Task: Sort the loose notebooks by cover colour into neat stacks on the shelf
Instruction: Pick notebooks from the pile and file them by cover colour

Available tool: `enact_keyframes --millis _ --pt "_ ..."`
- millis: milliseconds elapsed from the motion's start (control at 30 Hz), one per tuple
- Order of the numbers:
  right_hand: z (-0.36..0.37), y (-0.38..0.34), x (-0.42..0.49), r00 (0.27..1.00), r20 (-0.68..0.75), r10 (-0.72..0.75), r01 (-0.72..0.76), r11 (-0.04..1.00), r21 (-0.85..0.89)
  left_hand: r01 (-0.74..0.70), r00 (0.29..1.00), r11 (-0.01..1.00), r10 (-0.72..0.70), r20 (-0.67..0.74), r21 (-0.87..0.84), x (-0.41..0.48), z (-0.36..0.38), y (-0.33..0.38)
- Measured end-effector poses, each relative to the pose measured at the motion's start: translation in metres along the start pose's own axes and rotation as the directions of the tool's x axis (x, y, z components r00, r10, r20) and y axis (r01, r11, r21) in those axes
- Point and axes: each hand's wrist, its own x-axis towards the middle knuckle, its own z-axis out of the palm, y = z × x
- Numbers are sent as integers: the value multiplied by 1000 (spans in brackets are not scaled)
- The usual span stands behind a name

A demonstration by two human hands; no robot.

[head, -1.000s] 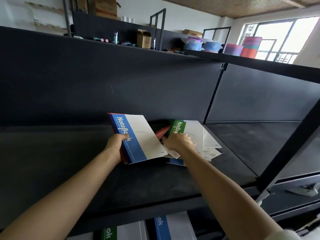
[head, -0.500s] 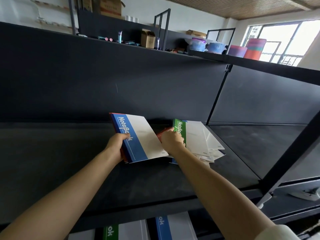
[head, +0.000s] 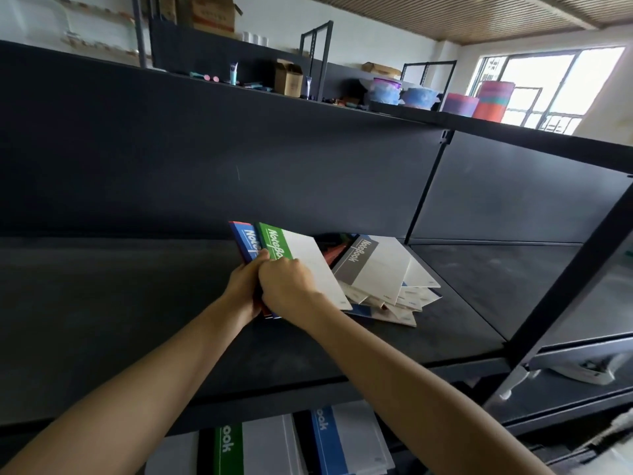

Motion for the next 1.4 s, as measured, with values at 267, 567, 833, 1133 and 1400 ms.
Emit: enact_keyframes --millis 267,567,833,1133,1400 --pt "19 28 -4 944 64 323 -319 847 424 -30 998 998 33 -62 49 -13 -33 8" --pt "53 41 -33 683 539 493 -502 -219 837 -44 999 988 41 26 148 -33 -60 0" --pt "53 31 -56 663 433 610 -428 -165 888 103 995 994 -102 22 -29 -63 -63 -9" --pt "43 34 -142 752 297 589 -269 -137 953 16 1000 999 -14 -28 46 -132 -51 -42" --pt "70 78 -289 710 340 617 -350 -111 930 23 999 997 -22 -27 67 -222 -13 -159"
